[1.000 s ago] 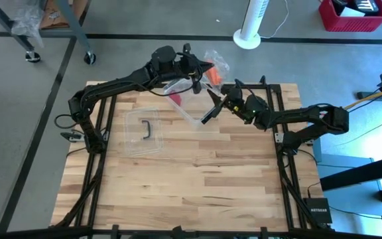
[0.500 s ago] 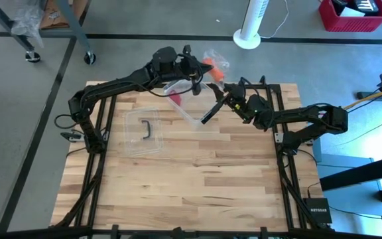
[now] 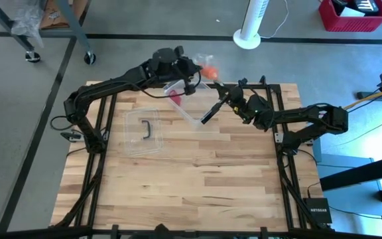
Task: Roll bandage
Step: Adjust the transparent zip bag with the orange bandage in the transparent container
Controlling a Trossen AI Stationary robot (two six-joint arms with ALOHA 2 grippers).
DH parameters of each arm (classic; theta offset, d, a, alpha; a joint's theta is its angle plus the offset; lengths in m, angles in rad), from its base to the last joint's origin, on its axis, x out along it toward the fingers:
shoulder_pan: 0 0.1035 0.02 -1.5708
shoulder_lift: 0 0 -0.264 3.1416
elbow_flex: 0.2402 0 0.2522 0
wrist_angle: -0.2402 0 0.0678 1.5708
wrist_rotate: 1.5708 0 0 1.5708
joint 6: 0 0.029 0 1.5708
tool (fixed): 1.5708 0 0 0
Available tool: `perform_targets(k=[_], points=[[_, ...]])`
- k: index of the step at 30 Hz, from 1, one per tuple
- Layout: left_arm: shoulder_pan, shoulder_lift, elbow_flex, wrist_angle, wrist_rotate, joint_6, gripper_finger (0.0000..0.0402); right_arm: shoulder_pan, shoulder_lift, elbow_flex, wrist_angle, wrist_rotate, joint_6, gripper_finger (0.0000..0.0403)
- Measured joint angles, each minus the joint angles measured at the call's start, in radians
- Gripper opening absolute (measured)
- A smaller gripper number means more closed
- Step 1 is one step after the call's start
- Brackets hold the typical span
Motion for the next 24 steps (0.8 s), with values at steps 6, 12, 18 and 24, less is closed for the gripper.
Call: perform_targets(k=[6, 12, 18, 24], points=[[0.006, -0.036, 0.000, -0.176, -0.059, 0.077, 0.0000, 0.000, -0.033, 0.000, -0.025, -0.004, -0.076, 0.0004], [0.006, -0.036, 0.000, -0.261, -0.064, 0.125, 0.0005, 0.000, -0.098, 0.020, -0.181, -0.064, -0.087, 0.0002], [0.007, -0.036, 0.029, -0.373, -0.105, 0.099, 0.0073, 0.000, -0.129, 0.185, -0.575, -0.104, -0.141, 0.0001], [0.007, -0.041, 0.088, -0.693, -0.131, 0.039, 0.0143, -0.001, -0.129, 0.352, -0.841, -0.109, -0.220, 0.0001]])
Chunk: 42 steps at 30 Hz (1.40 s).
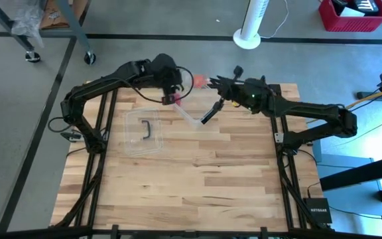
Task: Roll bandage
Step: Adjust the transparent zip bag with the orange bandage in the transparent container
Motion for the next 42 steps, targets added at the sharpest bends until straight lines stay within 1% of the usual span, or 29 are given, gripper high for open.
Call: perform_targets(k=[2, 4, 7, 10, 12, 15, 19, 22, 25, 30, 37, 42], points=[[0.000, -0.013, -0.007, -0.077, 0.001, -0.023, 0.0151, 0.000, 0.000, 0.044, -0.069, 0.000, -0.022, 0.0001], [0.005, -0.040, -0.026, -0.110, 0.024, -0.040, 0.0154, 0.000, 0.000, 0.087, -0.140, -0.011, -0.043, 0.0001], [0.025, -0.116, -0.078, -0.084, 0.122, -0.047, 0.0148, 0.000, 0.005, 0.138, -0.227, -0.018, -0.062, 0.0001], [0.063, -0.223, -0.162, 0.051, 0.228, -0.048, 0.0136, 0.000, 0.020, 0.163, -0.266, -0.029, -0.098, 0.0000], [0.092, -0.293, -0.236, 0.166, 0.266, -0.052, 0.0130, 0.000, 0.040, 0.177, -0.264, -0.045, -0.107, 0.0000], [0.130, -0.374, -0.353, 0.305, 0.274, -0.073, 0.0125, 0.000, 0.096, 0.215, -0.260, -0.045, -0.131, 0.0000], [0.177, -0.442, -0.506, 0.456, 0.276, -0.106, 0.0123, -0.001, 0.202, 0.281, -0.262, -0.041, -0.208, 0.0000], [0.207, -0.453, -0.600, 0.545, 0.276, -0.123, 0.0123, -0.003, 0.284, 0.341, -0.258, 0.016, -0.295, 0.0000], [0.230, -0.452, -0.662, 0.590, 0.275, -0.129, 0.0123, -0.012, 0.358, 0.377, -0.270, 0.069, -0.389, 0.0000], [0.249, -0.452, -0.723, 0.650, 0.276, -0.146, 0.0123, -0.041, 0.447, 0.403, -0.260, 0.054, -0.467, 0.0000], [0.251, -0.452, -0.726, 0.647, 0.277, -0.149, 0.0123, -0.047, 0.541, 0.402, -0.263, 0.052, -0.550, 0.0000], [0.251, -0.452, -0.726, 0.645, 0.277, -0.154, 0.0123, -0.047, 0.578, 0.402, -0.267, 0.001, -0.562, 0.0000]])
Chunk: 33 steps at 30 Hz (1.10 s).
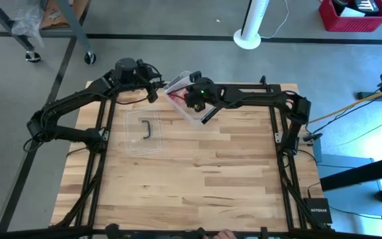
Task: Roll bandage
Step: Adjust the transparent zip bag with the orange bandage in the transparent container, then adjust the transparent container
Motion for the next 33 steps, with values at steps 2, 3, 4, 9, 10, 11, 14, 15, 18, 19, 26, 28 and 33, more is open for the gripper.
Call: perform_targets(k=[2, 3, 4, 9, 10, 11, 14, 15, 18, 19, 26, 28, 33], points=[[0.000, 0.000, 0.000, 0.000, 0.000, -0.003, 0.0123, 0.000, 0.018, 0.000, 0.006, -0.011, 0.010, 0.0000], [0.000, 0.000, 0.000, 0.000, 0.000, -0.004, 0.0123, 0.000, 0.030, 0.000, 0.005, -0.019, 0.010, 0.0000], [0.000, 0.000, 0.000, 0.000, 0.000, -0.004, 0.0123, 0.000, 0.042, 0.000, 0.006, -0.028, 0.011, 0.0000], [-0.001, 0.000, 0.000, 0.000, 0.000, -0.007, 0.0123, 0.000, 0.093, 0.000, 0.014, -0.036, 0.015, 0.0010], [-0.001, 0.000, 0.000, 0.000, 0.000, -0.009, 0.0123, 0.000, 0.101, 0.000, 0.020, -0.037, 0.015, 0.0015], [-0.001, 0.000, 0.000, 0.000, 0.000, -0.012, 0.0123, 0.000, 0.108, 0.000, 0.028, -0.038, 0.022, 0.0022], [-0.001, 0.000, 0.000, -0.001, 0.000, -0.014, 0.0123, 0.000, 0.123, 0.000, 0.082, -0.050, 0.086, 0.0052], [-0.001, 0.000, 0.000, -0.002, 0.000, -0.017, 0.0123, 0.000, 0.123, -0.001, 0.094, -0.069, 0.107, 0.0064], [-0.001, 0.000, 0.000, -0.002, 0.000, -0.017, 0.0123, 0.000, 0.129, 0.000, 0.130, -0.115, 0.161, 0.0108], [-0.001, 0.000, 0.000, -0.002, 0.000, -0.017, 0.0123, 0.000, 0.132, -0.001, 0.127, -0.115, 0.175, 0.0124], [-0.001, 0.000, 0.000, -0.008, 0.000, -0.025, 0.0123, 0.015, 0.060, 0.000, 0.127, -0.029, 0.279, 0.0213], [-0.001, 0.001, 0.000, -0.013, 0.000, -0.032, 0.0123, 0.026, -0.002, 0.004, 0.091, -0.022, 0.281, 0.0225], [-0.040, 0.001, 0.000, -0.106, -0.001, -0.044, 0.0123, 0.076, -0.196, 0.005, -0.135, -0.071, 0.354, 0.0225]])
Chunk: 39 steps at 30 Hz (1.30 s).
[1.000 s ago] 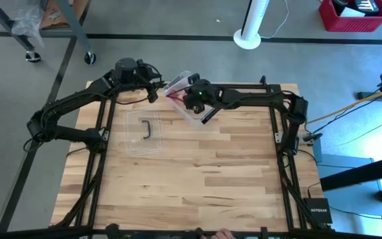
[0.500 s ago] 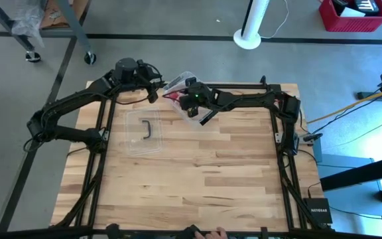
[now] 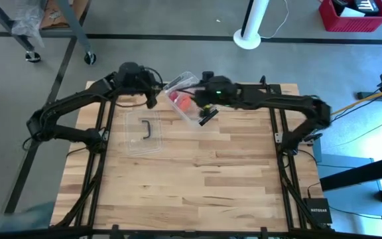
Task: Roll bandage
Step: Adjust the transparent container
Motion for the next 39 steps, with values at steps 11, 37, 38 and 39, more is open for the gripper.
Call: perform_targets(k=[11, 37, 38, 39], points=[[-0.196, 0.000, 0.000, -0.136, -0.096, -0.054, 0.0123, 0.076, -0.188, -0.317, -0.047, -0.450, 0.437, 0.0193], [-0.379, 0.000, 0.000, -0.270, -0.203, -0.254, 0.0123, 0.166, 0.036, -0.466, 0.372, 0.570, -0.081, 0.0169], [-0.384, 0.000, 0.000, -0.280, -0.204, -0.263, 0.0123, 0.153, 0.036, -0.466, 0.367, 0.596, -0.083, 0.0169], [-0.387, 0.000, 0.000, -0.285, -0.205, -0.268, 0.0123, 0.138, 0.036, -0.466, 0.361, 0.620, -0.091, 0.0169]])
